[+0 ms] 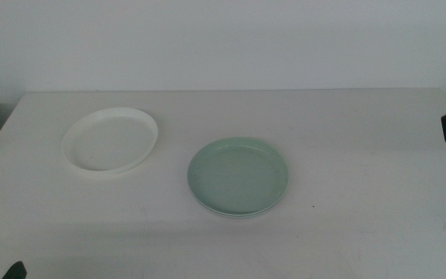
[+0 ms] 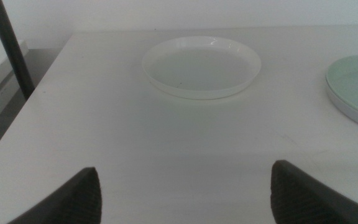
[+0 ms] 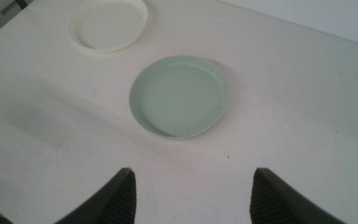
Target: Stack the three bowls on top of each other.
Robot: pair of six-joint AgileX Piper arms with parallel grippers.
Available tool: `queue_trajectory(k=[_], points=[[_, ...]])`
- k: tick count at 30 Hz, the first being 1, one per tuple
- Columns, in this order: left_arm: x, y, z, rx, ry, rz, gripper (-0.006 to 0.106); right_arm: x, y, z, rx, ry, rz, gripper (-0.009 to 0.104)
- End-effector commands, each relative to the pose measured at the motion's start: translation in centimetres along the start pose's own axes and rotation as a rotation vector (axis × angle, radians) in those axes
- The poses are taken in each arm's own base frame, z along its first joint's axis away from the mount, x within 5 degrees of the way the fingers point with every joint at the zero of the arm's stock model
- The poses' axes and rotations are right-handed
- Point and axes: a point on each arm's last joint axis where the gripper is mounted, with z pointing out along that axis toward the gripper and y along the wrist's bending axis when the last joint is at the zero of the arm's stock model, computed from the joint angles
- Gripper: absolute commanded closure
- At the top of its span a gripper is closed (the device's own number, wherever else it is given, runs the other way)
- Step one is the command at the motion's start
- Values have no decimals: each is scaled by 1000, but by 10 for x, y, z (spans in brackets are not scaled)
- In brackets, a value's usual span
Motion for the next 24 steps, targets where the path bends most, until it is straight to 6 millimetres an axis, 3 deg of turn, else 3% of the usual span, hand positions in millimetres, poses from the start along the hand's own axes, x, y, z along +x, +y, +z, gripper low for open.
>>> queue_trajectory(k=[1, 13, 19, 24], points=[[-9, 0, -2, -3, -99, -15, -4, -11, -1, -7, 21, -99, -17, 48], [-14, 2, 1, -22, -74, 45, -4, -11, -1, -7, 29, -95, -22, 48], [-58, -1, 11, -7, 61, -58, -4, -11, -1, -7, 29, -95, -22, 48], [-119, -4, 34, 2, 212, -60, -4, -10, -2, -7, 31, -94, -23, 48]])
